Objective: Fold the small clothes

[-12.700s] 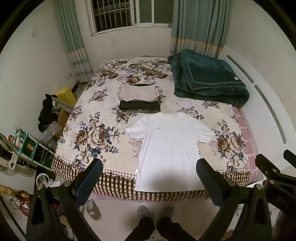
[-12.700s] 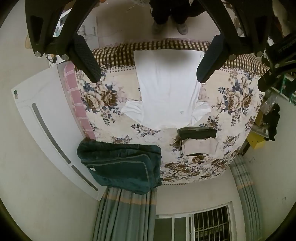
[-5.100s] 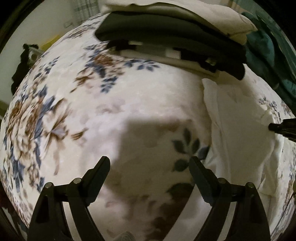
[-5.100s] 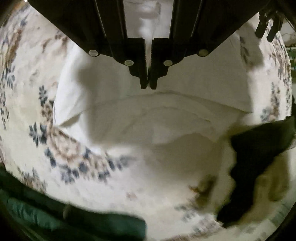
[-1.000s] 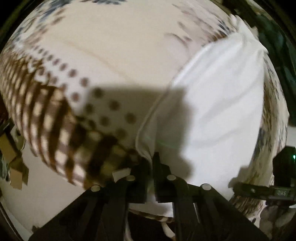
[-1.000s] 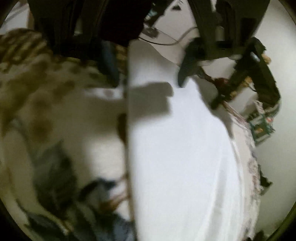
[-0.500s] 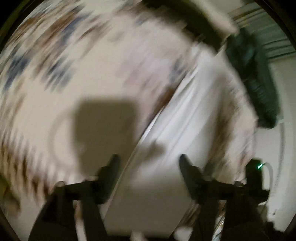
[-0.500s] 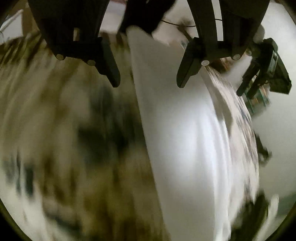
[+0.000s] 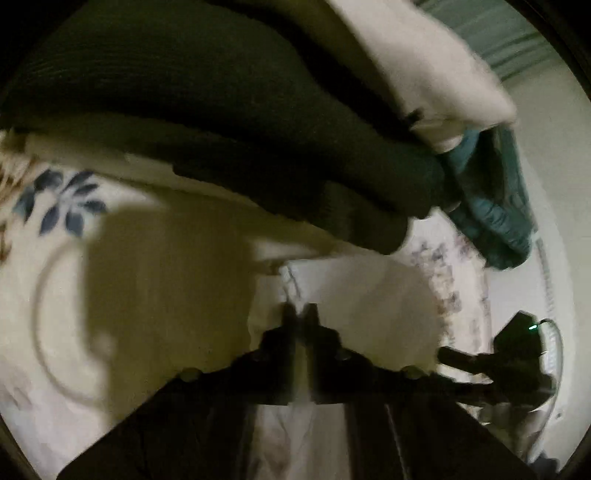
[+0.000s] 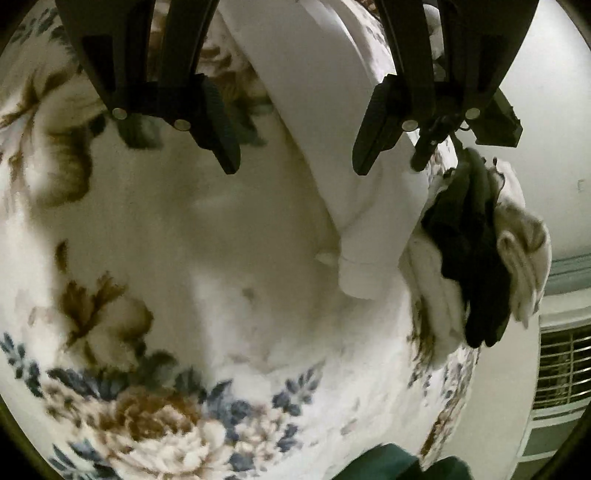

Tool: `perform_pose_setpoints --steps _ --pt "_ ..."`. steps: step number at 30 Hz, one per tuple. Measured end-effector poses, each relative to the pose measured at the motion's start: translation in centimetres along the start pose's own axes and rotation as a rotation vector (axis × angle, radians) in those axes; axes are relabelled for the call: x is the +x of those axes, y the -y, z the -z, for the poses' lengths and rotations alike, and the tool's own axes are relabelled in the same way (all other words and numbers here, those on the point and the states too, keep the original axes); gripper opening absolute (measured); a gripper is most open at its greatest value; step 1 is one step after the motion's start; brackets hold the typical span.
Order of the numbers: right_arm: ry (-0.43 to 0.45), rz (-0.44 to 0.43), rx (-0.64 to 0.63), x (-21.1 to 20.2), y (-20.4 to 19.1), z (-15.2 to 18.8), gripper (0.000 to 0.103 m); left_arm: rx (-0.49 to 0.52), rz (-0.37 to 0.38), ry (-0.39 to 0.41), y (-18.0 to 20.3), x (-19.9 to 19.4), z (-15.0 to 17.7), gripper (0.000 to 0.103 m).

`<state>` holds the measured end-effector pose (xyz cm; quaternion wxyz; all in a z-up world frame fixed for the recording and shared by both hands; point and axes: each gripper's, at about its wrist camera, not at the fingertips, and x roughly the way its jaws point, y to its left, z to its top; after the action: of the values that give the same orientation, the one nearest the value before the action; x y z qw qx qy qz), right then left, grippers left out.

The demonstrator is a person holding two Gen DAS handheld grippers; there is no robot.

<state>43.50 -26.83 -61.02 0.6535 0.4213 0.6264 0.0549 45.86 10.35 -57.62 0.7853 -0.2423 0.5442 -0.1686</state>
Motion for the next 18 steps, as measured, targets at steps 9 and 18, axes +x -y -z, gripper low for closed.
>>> perform_pose_setpoints --steps 9,18 --pt "-0.107 0.004 -0.089 6.6 -1.3 1.9 0.016 -0.044 0.007 0.054 -2.9 -1.3 -0.9 0.002" --pt "0.013 0.219 -0.08 4.6 -1.9 1.0 0.001 -0.068 0.023 0.022 -3.4 0.1 -1.7 0.003"
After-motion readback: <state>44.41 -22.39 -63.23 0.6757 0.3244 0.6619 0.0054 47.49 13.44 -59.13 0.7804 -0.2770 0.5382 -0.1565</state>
